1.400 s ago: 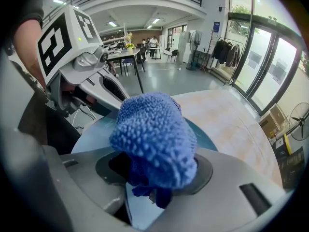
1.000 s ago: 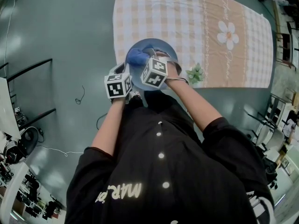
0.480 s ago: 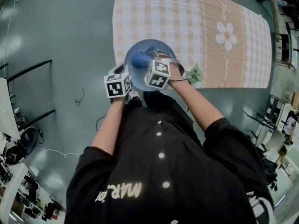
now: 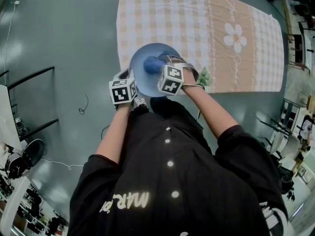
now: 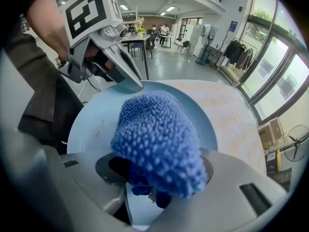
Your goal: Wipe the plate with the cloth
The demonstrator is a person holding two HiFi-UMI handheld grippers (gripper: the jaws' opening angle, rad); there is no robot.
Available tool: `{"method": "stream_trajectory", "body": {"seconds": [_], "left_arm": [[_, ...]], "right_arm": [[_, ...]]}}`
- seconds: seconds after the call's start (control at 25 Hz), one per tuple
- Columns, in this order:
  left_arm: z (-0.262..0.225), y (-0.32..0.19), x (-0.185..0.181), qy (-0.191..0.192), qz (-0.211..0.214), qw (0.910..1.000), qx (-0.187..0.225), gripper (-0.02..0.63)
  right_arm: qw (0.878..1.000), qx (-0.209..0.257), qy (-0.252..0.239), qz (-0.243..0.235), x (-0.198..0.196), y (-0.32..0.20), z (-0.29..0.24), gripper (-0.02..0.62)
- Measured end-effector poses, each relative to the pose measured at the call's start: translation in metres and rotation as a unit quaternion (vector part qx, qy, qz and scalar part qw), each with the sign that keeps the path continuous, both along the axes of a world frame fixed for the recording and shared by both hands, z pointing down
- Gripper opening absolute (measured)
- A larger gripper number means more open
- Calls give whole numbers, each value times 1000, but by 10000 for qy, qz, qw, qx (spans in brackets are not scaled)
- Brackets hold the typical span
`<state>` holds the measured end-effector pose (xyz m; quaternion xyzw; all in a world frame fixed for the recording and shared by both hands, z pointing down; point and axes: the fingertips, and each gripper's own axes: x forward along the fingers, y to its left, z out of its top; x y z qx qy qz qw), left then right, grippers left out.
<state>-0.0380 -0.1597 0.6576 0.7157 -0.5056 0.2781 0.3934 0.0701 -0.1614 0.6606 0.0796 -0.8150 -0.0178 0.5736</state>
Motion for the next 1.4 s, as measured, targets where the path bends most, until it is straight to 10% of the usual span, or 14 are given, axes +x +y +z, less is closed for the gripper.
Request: {"method": "stream_trajectory", "body": {"seconds": [1.4], "left_arm": [[-1, 0, 0, 273, -190, 9994, 70, 37]], "right_arm": [[9979, -54, 621, 202, 45, 3, -3, 202]]}}
